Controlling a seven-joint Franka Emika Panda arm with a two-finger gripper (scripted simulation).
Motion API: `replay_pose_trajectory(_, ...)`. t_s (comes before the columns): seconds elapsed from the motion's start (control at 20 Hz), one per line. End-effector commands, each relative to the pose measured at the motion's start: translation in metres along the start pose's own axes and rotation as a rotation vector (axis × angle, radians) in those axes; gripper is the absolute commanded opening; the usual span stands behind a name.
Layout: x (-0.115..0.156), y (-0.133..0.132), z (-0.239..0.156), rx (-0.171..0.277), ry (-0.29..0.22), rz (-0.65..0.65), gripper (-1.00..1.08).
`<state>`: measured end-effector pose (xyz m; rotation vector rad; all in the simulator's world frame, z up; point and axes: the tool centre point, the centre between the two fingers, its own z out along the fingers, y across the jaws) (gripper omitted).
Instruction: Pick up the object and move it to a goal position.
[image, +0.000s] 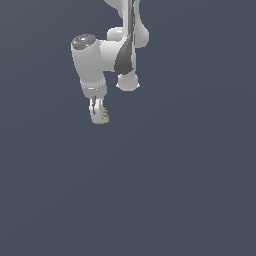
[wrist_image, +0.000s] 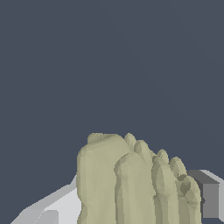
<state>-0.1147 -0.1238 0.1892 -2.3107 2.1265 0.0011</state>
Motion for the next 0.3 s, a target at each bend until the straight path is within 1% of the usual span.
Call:
replay_pose_trajectory(0.0, 0.0012, 0.0035, -0.0037, -0.001, 0.001, -0.001, -1.00)
replay_pose_trajectory(0.25, 0.0018, 0.0037, -0.0051, -0.001, 0.001, -0.001, -1.00)
